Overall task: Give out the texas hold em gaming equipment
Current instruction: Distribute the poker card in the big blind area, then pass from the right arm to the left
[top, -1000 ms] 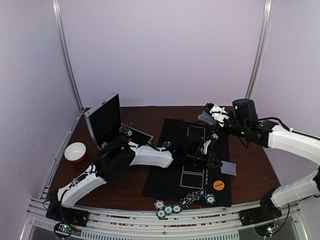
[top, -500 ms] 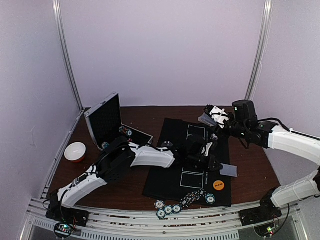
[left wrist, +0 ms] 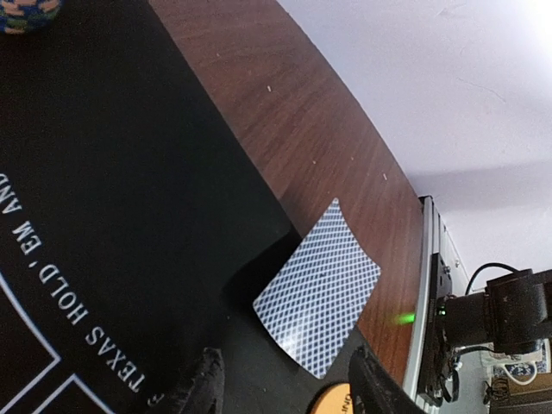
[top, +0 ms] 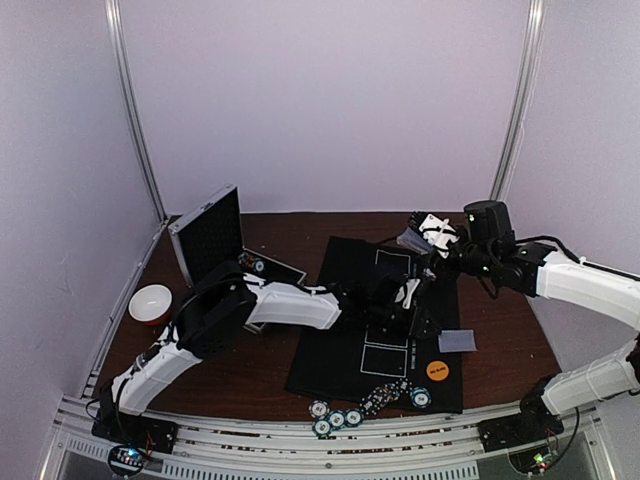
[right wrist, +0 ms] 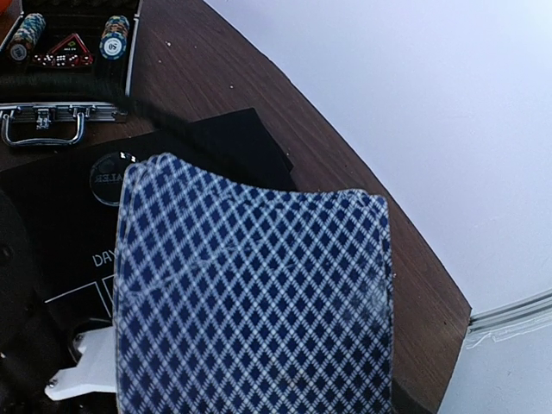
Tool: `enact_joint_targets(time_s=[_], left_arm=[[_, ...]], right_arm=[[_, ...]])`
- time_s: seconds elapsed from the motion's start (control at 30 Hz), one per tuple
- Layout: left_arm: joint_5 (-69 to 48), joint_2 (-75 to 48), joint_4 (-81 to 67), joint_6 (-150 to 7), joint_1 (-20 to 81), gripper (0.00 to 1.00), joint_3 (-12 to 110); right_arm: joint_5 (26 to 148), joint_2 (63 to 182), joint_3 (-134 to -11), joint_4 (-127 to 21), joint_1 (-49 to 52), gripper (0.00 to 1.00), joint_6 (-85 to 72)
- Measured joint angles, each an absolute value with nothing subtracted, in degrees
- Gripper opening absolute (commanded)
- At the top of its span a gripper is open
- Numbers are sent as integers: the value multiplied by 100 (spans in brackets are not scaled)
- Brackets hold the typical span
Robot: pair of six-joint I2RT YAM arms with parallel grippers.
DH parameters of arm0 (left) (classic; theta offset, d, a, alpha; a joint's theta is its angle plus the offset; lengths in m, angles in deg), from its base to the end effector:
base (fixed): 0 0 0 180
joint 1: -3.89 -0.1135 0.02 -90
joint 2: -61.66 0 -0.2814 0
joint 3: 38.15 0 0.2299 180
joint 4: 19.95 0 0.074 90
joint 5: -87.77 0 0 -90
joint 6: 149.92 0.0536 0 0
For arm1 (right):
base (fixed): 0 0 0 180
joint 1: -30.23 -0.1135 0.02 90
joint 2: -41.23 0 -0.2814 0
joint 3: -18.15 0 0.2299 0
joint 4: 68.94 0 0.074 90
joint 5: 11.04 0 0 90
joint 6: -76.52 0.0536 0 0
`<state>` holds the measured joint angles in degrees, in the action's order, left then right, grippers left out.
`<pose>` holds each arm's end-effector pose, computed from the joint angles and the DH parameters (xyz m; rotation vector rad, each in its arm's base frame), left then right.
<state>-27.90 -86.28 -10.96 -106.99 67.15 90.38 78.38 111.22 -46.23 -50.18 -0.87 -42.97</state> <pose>0.2415 -0.5310 0.1283 0.6704 2.3645 -1.5086 0.2304 0.1383 0.3028 -1.0013 1.7268 0.0080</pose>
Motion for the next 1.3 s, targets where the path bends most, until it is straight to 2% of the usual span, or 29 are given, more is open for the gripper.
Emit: enact_joint_targets(time_s=[0.4, 0.67, 0.7, 0.77, 0.83, 0.93, 1.3], left_arm=[[-2818, -6314, -1275, -9807, 6475, 66, 6553], [-3041, -5280, -980, -9322, 5830, 67, 5583], [-3076, -5168, -980, -9320, 5684, 69, 5467], [-3104, -4980, -945, -9322, 5404, 78, 5290], [-3118, -4808, -873, -9293, 5129, 88, 5229], [-3196, -4580, -776, -9210, 4844, 97, 5345], [-4420, -4379, -1434, -9696, 4709, 98, 5734]], right_arm=[[7934, 11125, -4838, -4874, -87, 50, -4382], [8052, 11125, -4975, -4784, -87, 50, -4531], [8079, 11125, -5001, -4764, -87, 50, -4535], [8151, 11125, -5041, -4762, -91, 50, -4575], [8221, 11125, -5050, -4756, -108, 50, -4643], [8306, 11125, -5050, -4747, -187, 50, -4693], [8638, 11219, -5111, -4775, -677, 50, -4916]])
